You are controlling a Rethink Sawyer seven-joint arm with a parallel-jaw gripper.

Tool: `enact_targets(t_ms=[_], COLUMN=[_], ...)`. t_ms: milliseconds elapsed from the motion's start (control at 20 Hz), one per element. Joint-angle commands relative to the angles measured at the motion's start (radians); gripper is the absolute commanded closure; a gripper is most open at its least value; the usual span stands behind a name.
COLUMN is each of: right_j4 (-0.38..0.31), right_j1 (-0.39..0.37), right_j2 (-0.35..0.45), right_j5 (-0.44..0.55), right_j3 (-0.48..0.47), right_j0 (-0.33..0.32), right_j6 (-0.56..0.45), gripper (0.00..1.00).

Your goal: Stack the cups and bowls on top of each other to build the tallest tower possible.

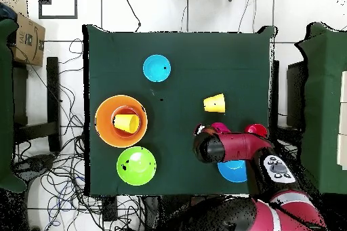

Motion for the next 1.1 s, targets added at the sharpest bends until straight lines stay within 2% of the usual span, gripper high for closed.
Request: enact_targets(t_ms=[50, 300, 500, 800, 1100], right_j4=[-0.057, -0.045, -0.004, 0.087, 0.177], right_j1=[0.107, 0.094, 0.000, -0.142, -0.233], right_j2=[0.027, 0.031, 0.038, 0.066, 0.099], right_j5=[-0.011, -0.010, 0.001, 0.105, 0.182], right_j3=[-0.043, -0.046, -0.003, 0.054, 0.081], right_j0=[0.032, 0.038, 0.062, 0.115, 0.134], right_j6=[-0.017, -0.012, 0.021, 0.045, 0.033], gripper=[1.00, 1.00, 1.00, 1.00, 1.00])
